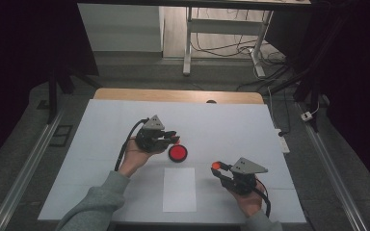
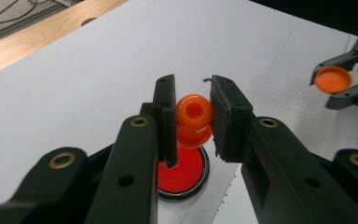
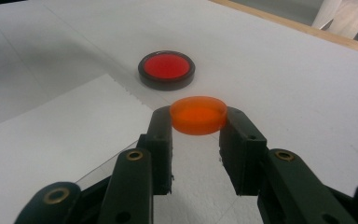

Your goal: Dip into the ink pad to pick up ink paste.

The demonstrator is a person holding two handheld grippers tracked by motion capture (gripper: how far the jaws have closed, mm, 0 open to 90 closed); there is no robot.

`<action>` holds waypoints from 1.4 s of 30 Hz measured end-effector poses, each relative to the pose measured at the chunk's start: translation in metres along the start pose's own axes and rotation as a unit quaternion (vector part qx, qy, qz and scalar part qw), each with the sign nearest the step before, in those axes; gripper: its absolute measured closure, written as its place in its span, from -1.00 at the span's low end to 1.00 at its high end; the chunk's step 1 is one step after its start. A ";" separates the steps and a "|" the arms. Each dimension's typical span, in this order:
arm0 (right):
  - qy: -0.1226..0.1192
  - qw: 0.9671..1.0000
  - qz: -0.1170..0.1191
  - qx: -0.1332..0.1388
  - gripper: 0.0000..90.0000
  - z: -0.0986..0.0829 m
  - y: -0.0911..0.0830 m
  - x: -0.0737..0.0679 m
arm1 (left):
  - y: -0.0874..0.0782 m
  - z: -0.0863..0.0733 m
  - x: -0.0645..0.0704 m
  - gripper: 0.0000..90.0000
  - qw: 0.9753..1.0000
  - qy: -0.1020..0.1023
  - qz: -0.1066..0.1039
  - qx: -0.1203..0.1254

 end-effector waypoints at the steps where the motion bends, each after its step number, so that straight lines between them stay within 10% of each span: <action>1: -0.002 1.000 -0.001 0.001 0.44 0.000 0.000 0.000 | 0.002 -0.001 0.000 0.61 1.000 0.000 0.000 -0.001; 42: -0.003 1.000 0.013 -0.009 0.44 -0.003 0.004 -0.002 | 0.042 -0.037 -0.006 0.61 0.997 0.009 0.009 -0.071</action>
Point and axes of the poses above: each handheld gripper's, and its own axes: y roughly forward along the jaws, z roughly out of its top, x roughly to its right, the point moved 1 cm from there along y, roughly forward along the jaws, and after that the axes turned 9 degrees about x, right-handed, at the moved point
